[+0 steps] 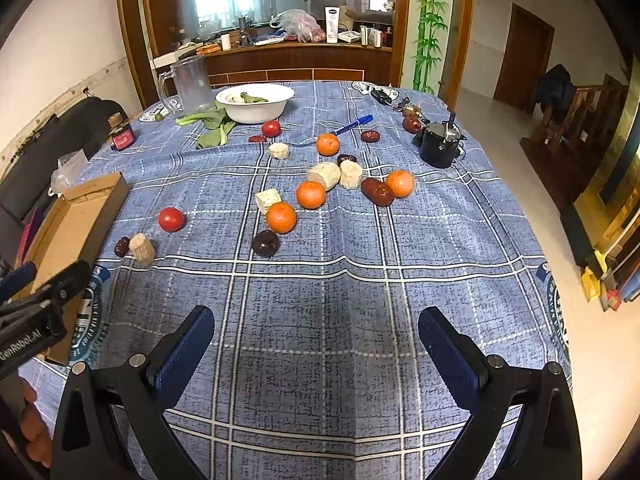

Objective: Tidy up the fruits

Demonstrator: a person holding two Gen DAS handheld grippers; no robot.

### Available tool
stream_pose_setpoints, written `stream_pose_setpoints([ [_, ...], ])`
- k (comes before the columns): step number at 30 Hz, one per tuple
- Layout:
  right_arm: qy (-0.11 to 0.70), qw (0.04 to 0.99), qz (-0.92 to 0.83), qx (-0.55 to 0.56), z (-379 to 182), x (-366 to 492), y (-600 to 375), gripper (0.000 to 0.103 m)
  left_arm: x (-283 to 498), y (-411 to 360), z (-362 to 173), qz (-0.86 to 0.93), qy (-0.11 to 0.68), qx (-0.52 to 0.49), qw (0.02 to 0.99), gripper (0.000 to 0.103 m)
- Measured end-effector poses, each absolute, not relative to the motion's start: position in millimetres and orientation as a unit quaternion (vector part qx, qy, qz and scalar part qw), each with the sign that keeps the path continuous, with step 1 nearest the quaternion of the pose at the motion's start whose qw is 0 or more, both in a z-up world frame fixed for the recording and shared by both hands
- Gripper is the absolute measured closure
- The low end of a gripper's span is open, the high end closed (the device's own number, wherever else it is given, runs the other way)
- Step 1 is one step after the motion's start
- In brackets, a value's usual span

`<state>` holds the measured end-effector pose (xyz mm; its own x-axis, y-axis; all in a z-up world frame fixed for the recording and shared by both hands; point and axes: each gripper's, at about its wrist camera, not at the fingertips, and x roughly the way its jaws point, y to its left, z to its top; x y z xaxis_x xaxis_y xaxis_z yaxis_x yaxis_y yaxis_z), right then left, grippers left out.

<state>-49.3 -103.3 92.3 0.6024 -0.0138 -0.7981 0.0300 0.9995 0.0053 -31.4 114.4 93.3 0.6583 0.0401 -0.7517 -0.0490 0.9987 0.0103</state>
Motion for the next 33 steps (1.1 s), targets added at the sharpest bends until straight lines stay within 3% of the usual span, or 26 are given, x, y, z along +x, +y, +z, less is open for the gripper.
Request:
stream_pose_setpoints([
  [12, 0.47, 0.878, 0.092, -0.004, 57.2, 15.9, -95.3, 0.001, -27.3, 134.1, 83.4, -0.005, 0.441, -0.002, 0.898, 0.0],
  [16, 0.485, 0.868, 0.109, -0.001, 39.4, 39.4, -82.8, 0.018, -26.5, 134.2, 80.6, -0.016, 0.447, 0.008, 0.894, 0.0],
  [18, 0.495, 0.862, 0.111, 0.006, 32.3, 48.3, -79.8, 0.029, -25.2, 135.8, 80.1, -0.022, 0.45, 0.007, 0.893, 0.0],
  [20, 0.503, 0.857, 0.112, 0.016, 26.4, 55.8, -79.7, 0.048, -23.1, 136.6, 79.9, -0.025, 0.452, 0.005, 0.892, 0.0],
  [25, 0.51, 0.852, 0.119, 0.029, 18.3, 62.1, -79.4, 0.074, -14.1, 130.2, 77.5, -0.043, 0.458, 0.003, 0.888, 0.0],
  [33, 0.493, 0.861, 0.123, 0.026, 27.4, 59.2, -91.2, 0.077, 14.4, 118.0, 64.0, -0.072, 0.487, -0.035, 0.87, 0.0],
])
